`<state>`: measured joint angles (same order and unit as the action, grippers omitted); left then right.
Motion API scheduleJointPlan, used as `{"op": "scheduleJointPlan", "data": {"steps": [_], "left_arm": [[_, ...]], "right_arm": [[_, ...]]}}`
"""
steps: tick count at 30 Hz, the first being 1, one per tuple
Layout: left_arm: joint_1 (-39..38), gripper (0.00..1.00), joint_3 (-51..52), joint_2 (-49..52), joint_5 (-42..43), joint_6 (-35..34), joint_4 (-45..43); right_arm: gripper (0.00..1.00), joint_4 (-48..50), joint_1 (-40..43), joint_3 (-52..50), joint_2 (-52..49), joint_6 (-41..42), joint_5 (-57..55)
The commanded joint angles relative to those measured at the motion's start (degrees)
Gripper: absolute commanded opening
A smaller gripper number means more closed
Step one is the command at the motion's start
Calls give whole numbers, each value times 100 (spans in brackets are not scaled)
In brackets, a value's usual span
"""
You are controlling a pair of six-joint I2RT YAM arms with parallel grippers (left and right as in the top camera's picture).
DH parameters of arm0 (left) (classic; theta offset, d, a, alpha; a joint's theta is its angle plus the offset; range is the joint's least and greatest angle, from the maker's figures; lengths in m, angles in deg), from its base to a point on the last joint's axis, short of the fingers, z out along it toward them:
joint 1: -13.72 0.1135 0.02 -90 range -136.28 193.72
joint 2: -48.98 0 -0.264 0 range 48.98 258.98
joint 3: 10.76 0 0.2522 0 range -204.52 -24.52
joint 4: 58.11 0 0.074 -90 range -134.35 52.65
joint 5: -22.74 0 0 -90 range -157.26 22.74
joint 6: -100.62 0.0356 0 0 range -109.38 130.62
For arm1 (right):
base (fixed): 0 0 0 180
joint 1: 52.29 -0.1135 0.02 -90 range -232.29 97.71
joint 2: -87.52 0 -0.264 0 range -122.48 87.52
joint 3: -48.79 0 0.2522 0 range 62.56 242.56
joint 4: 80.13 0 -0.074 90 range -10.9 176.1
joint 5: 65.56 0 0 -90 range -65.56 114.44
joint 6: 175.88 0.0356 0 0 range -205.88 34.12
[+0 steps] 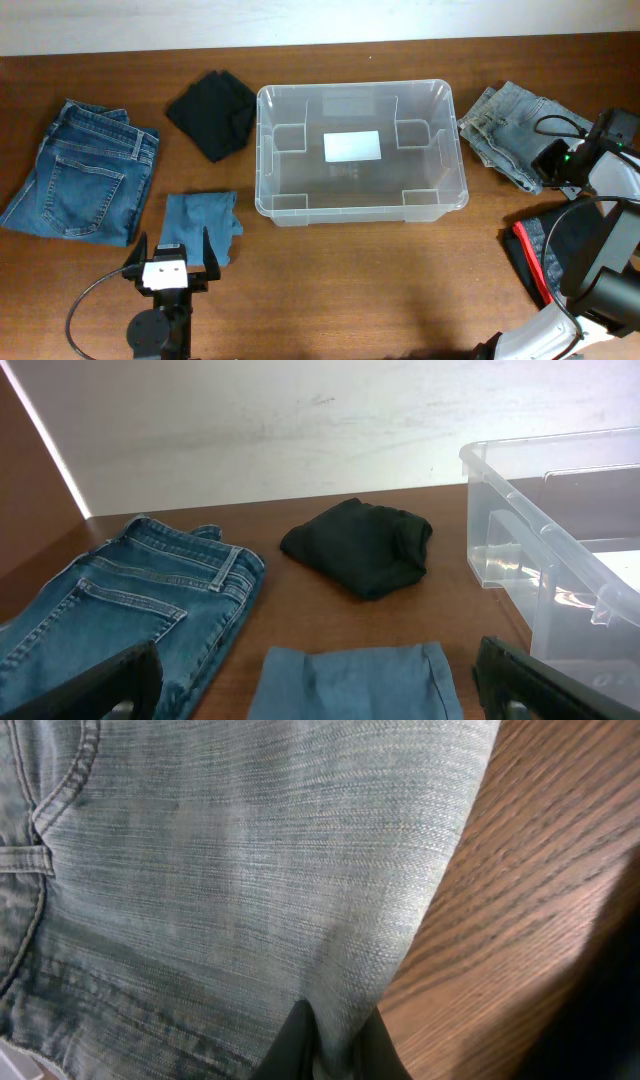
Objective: Pack container
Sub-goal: 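Lower the right gripper onto the grey jeans edge and close it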
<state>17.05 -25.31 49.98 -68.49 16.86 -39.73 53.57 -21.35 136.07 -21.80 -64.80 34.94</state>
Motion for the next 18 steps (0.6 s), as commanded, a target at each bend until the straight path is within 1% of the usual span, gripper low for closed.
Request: {"op": "scheduleJointPlan", "data": {"steps": [1,7,8,10,11,12,13,16,18], "left_arm": [[9,100,26,-22,61,55,11],[9,100,26,-22,61,55,11],[9,100,26,-22,61,55,11],[9,100,26,-22,61,55,11],[9,100,26,-22,63,55,11],[9,100,26,-22,61,55,11],[9,100,26,-22,61,55,11],[9,100,26,-22,61,55,11],[9,100,26,-22,61,55,11]], "right_arm": [[4,-7,-17,129,192,-179,-369],[4,-2,-17,129,192,-175,-367],[7,-2,-20,129,190,-151,-367],[18,-4,-22,129,190,-127,-365],[26,-4,-22,129,186,-127,-365],[36,-4,-22,129,179,-127,-367],[44,-4,-22,129,170,-127,-367],[63,-11,-20,129,87,-129,-369],[65,-28,-20,129,20,-127,-369]]}}
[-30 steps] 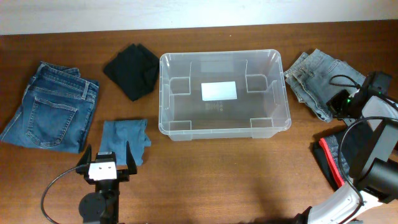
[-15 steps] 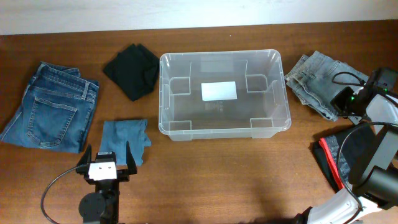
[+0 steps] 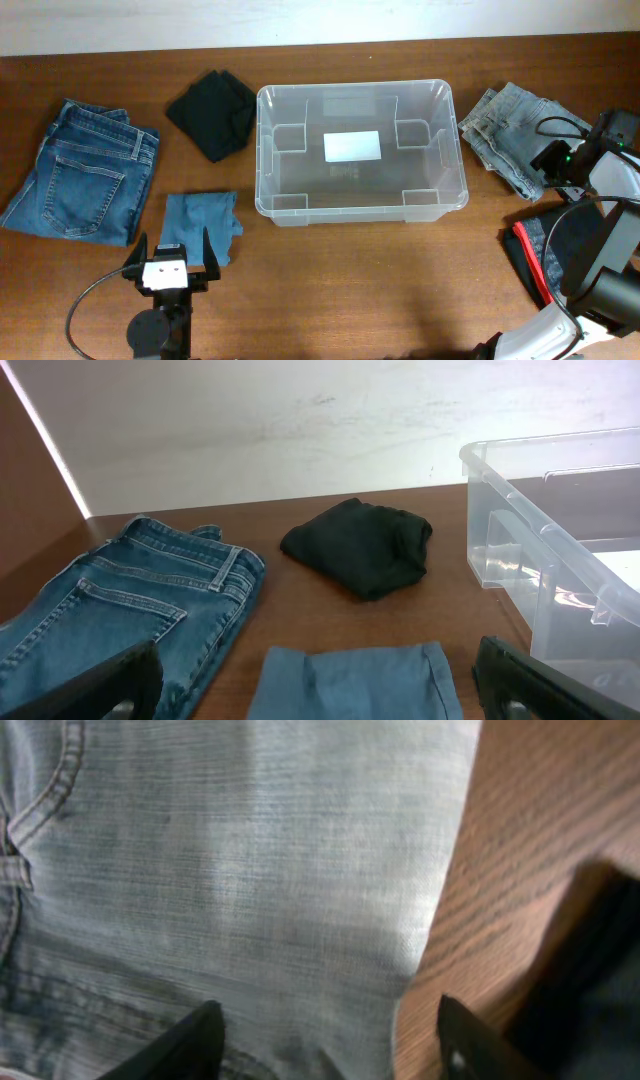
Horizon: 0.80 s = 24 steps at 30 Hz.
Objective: Pack container
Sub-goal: 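Lower the right gripper onto the grey jeans edge and close it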
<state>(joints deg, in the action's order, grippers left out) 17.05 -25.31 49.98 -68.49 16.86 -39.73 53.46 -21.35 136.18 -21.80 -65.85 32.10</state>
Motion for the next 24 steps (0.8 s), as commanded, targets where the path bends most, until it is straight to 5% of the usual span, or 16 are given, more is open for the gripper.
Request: {"op": "scheduleJointPlan", "data": {"steps": [1,7,17,20,24], "left_arm": [[9,100,26,-22,61,55,11],[9,100,26,-22,61,55,11],[9,100,26,-22,61,55,11],[9,100,26,-22,61,55,11],[9,100,26,-22,61,55,11]], "right_arm": [[69,-26,-13,111,-20,-4,-85],[81,13,-11,85,-190,37,-83],[85,166,-11,85,-562,337,55],[69,212,-13,85,-560,339,122],[14,282,-15,85,-560,337,595]]}}
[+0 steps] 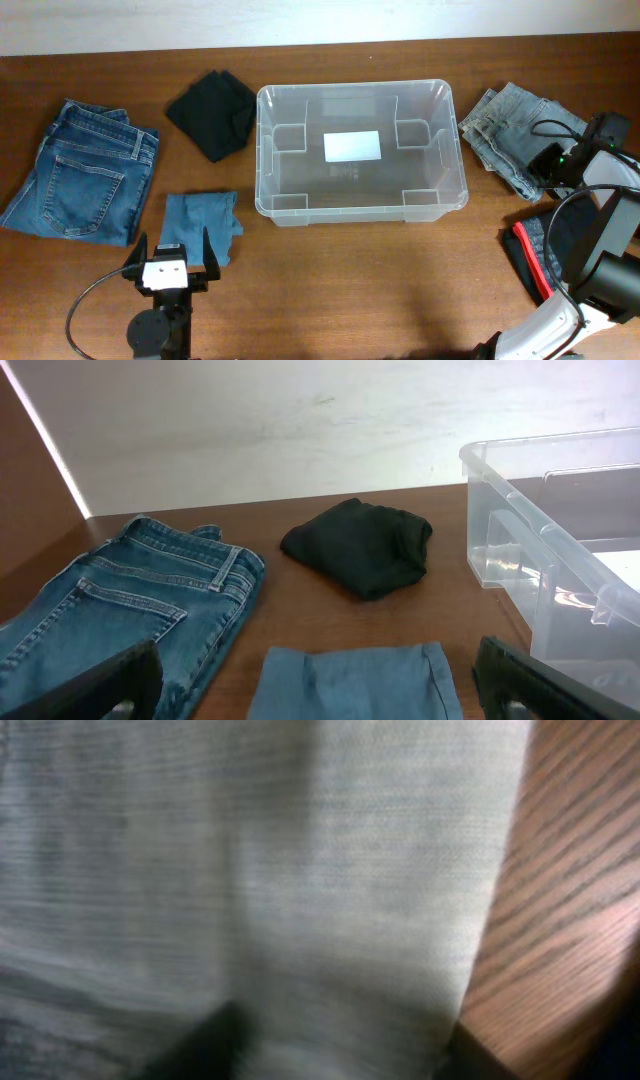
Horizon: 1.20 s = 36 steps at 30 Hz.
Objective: Pack container
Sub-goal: 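Lower the right gripper onto the grey jeans edge and close it, then lift the grey jeans with the right gripper and carry over the bin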
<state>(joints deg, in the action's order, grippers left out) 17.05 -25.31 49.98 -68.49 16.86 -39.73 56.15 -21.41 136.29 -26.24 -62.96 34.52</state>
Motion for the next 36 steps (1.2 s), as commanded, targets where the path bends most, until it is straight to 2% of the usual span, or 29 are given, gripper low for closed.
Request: {"op": "scheduleJointPlan", "data": {"steps": [1,2,9,15,30,36], "left_arm": [[9,99,26,-22,61,55,11],[9,100,26,-22,61,55,11],[9,100,26,-22,61,55,11],[9,100,26,-22,61,55,11],[9,100,26,-22,61,55,11],[9,100,26,-22,61,55,11]], "right_arm": [[7,42,-9,74,-116,48,518],[4,61,-9,74,-116,48,645],[4,-90,59,79,-105,-11,579],[4,-162,114,136,59,-431,702],[4,-348,103,962,1539,-942,1123],[4,-308,87,1322,2100,-1093,1770]]}}
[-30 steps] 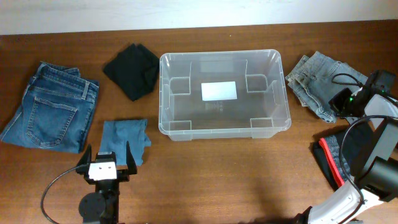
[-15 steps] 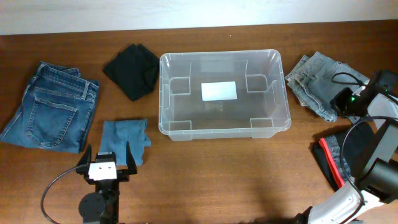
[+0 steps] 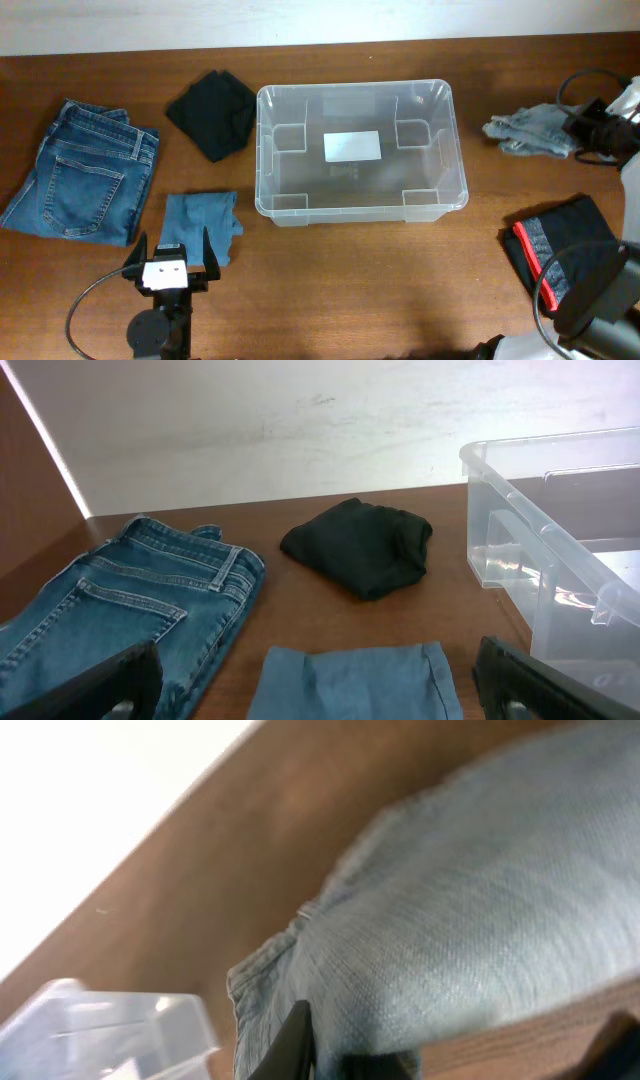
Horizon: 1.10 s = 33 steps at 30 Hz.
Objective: Pack container
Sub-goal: 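Lift the grey jeans with the right gripper and carry over the bin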
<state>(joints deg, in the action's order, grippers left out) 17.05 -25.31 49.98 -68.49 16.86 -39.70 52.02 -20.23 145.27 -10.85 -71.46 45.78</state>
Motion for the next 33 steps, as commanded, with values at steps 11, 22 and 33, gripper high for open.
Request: {"op": "scheduleJointPlan", "data": {"steps": [11,22,33], "left_arm": [[9,100,26,-22,61,55,9],[9,100,26,-22,61,55,9],[9,100,26,-22,61,55,9]], "right_arm": [[4,-284,-713,1384,1635,-1121,1425],[4,-540,-2940,1532,2081,-1276,1423],[4,-1084,-4369,1532,1215,-2291,1403]]}}
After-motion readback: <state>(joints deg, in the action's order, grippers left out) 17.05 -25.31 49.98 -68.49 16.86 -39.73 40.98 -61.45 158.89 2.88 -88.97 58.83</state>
